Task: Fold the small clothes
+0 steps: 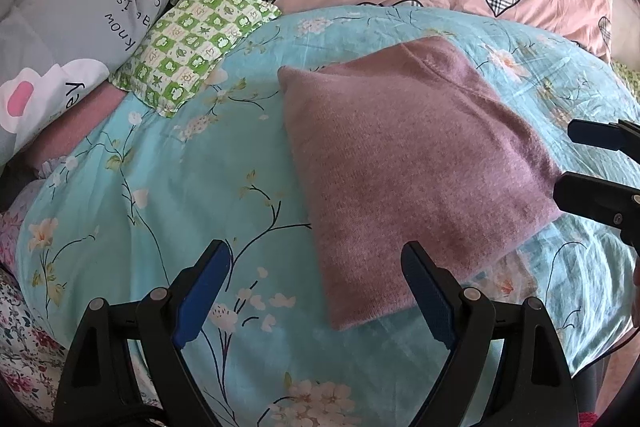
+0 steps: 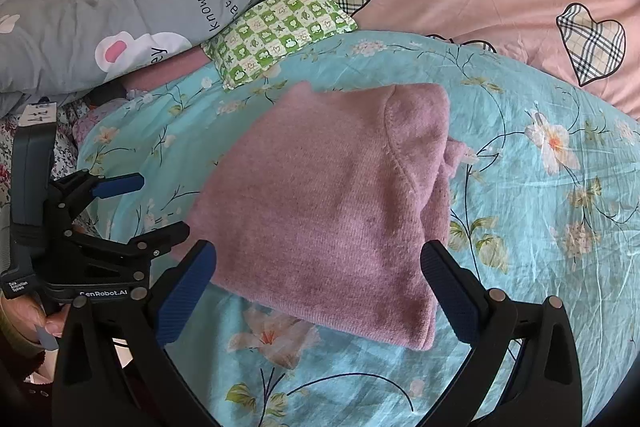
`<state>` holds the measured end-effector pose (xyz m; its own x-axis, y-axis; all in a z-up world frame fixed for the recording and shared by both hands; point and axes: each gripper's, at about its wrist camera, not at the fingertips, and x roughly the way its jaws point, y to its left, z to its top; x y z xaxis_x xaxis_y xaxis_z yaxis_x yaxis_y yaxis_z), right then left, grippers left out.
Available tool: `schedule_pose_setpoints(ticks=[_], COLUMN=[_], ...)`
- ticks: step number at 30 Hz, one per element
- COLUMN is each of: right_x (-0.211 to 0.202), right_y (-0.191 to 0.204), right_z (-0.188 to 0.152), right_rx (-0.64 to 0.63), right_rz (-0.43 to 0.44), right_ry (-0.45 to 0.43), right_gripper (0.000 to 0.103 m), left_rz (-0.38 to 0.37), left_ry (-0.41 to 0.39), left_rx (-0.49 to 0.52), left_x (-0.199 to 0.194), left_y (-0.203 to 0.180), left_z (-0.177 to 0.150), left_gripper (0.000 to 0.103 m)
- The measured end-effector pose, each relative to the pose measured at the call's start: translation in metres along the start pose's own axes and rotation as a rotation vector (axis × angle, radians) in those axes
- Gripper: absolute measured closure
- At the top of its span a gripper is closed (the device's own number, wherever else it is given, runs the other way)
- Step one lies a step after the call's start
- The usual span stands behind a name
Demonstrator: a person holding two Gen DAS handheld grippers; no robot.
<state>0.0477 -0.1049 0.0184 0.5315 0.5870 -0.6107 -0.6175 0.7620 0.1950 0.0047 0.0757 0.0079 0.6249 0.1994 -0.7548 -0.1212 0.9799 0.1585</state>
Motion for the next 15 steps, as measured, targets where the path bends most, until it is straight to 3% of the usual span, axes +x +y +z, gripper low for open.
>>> schedule_pose_setpoints(ticks=[15], right_x=[0.0006], right_y=[-0.0001], right_z=[0.0001], right_rx=[0.001], right_rz=[0.001], right_ry=[0.005], right_gripper=[0.001], left_rz=[0.004], left_ry=[0.002], left_rx=[-0.003], left_x=[0.0006], left_y=[0.0013], left_z=[-0.0005], left_gripper=[0.015])
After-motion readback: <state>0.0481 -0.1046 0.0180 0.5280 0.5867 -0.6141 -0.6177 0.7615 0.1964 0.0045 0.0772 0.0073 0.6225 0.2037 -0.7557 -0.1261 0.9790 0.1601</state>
